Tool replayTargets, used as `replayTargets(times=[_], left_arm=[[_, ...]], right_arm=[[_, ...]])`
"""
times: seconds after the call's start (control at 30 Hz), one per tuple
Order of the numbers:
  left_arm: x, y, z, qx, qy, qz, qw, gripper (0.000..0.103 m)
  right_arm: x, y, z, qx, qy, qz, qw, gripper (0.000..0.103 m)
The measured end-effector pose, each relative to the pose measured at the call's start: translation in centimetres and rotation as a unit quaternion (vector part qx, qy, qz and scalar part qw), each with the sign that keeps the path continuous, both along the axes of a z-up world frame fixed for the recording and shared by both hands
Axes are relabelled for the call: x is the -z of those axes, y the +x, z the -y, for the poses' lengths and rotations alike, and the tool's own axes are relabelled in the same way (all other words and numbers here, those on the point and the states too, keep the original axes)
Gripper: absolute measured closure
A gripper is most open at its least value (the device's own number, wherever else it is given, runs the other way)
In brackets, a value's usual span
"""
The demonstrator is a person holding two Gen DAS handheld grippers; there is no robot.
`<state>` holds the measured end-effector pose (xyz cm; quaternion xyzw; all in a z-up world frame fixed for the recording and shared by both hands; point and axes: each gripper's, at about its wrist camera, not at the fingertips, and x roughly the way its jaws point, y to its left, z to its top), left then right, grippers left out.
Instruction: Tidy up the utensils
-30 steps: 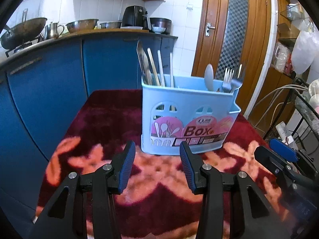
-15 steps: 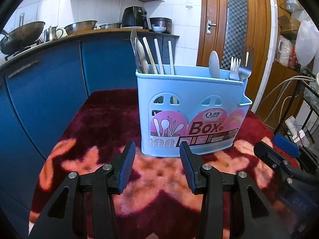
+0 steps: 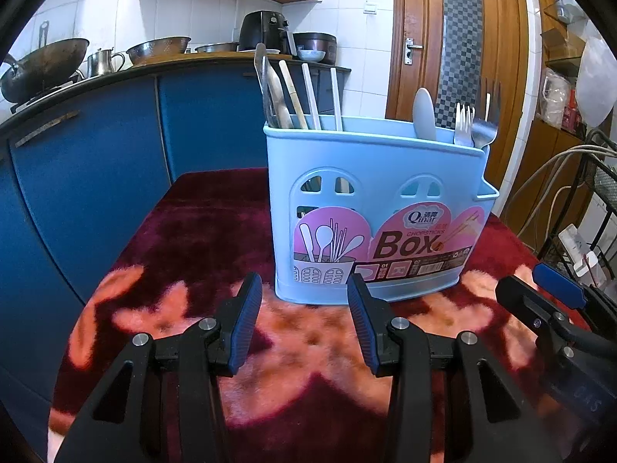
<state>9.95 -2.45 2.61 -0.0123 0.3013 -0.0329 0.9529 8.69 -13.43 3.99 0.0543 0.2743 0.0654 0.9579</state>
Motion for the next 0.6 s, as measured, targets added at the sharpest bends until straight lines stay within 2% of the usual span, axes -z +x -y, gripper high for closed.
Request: replayTargets(times=[0.6], left_arm=[[-0.11, -0.33, 0.25, 0.000, 0.003, 0.009, 1.0000, 0.056]], right_arm=[[0.05, 0.03, 0.03, 0.000, 0.000, 0.000, 1.000, 0.034]])
